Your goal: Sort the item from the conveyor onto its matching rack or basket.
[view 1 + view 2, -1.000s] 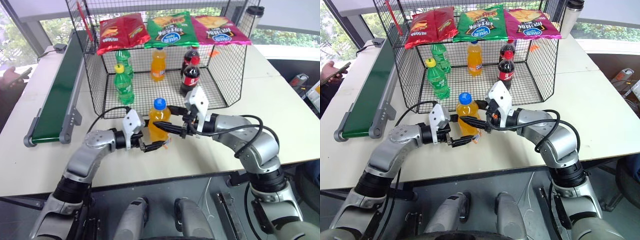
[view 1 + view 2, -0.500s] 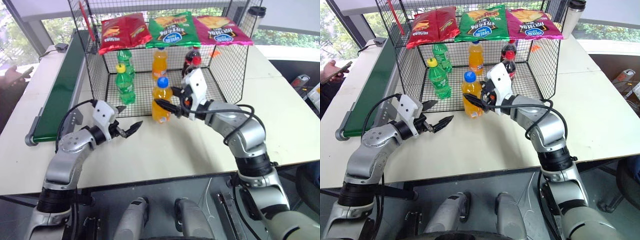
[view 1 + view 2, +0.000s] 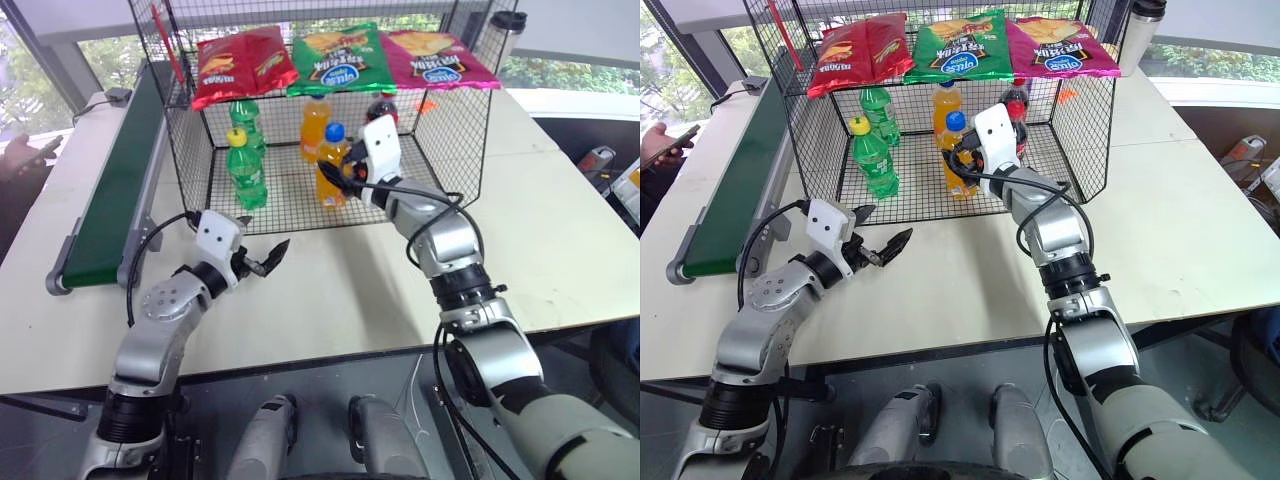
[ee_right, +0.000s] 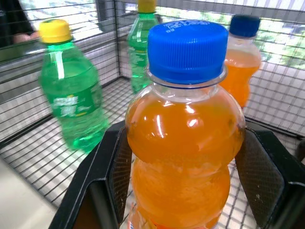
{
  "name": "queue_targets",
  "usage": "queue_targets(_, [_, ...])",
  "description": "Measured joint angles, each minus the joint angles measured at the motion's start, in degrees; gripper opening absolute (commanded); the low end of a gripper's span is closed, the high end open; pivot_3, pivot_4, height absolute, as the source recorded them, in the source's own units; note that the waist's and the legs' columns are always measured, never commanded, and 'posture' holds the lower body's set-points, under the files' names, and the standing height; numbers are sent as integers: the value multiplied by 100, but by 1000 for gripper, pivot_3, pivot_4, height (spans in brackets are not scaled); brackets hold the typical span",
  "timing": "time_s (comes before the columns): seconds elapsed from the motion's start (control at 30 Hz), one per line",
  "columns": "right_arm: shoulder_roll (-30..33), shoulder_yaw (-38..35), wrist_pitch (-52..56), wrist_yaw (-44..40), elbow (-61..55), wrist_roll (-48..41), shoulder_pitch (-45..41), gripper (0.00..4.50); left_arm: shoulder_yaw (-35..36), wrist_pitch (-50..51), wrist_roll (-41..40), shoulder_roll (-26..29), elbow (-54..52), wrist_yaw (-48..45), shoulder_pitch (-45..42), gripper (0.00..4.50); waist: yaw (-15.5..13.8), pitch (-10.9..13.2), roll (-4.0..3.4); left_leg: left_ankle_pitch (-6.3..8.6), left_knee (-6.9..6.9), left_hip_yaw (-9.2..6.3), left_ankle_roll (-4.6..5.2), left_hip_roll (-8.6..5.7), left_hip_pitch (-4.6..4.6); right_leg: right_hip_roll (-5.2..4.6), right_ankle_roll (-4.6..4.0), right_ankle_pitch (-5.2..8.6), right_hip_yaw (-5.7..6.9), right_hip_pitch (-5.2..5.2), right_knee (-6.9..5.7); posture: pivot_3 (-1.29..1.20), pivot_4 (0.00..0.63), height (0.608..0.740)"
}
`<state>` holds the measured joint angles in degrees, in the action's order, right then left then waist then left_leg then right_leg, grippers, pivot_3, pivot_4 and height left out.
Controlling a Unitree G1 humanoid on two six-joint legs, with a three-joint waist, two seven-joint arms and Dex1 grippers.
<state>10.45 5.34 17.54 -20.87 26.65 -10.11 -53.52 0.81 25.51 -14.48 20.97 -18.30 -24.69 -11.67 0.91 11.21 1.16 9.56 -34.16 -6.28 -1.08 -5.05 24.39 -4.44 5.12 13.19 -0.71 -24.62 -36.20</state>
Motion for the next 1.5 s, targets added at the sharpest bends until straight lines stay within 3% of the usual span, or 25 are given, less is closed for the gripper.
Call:
queue_targets(0.4, [-359,-146,-959,35,1385,263,-464,2517,-99,0,128,-91,-72,145,77,4461,7,0,-1,0,0,0,0,0,0,1,0,0,0,0,-1,0,150,739])
queue_targets(0.53, [-377,-168,-1167,12,1590,318,-500,4477,-126,1,134,-104,-89,147,76,4500,9,0,-1,0,0,0,0,0,-1,1,0,0,0,0,-1,0,150,739])
queue_targets(0.77, [-361,-228,-1263,-5,1496,388,-520,4477,-126,0,134,-103,-88,123,75,4500,11,-1,-2,0,0,0,0,0,-4,2,0,0,0,1,-4,0,150,739])
queue_targets(1.07, [-187,-251,-608,-68,164,375,-169,4477,-138,-7,141,-133,-77,119,67,4500,-6,-2,-3,0,-1,0,-1,0,-4,1,0,0,-1,2,-5,0,150,739])
queue_targets(1.27, [264,-276,265,-244,-1135,282,456,4477,-154,-10,137,-151,-73,105,67,4500,-13,-2,-3,0,-1,0,0,-1,-4,-1,0,0,-1,3,-4,0,150,739])
queue_targets(1.5, [995,-133,1896,-1172,-3434,-481,1976,4477,-182,13,130,-114,-98,56,240,4500,-16,-3,-4,0,-1,-2,0,1,-5,-12,-1,1,-1,5,-4,0,150,739])
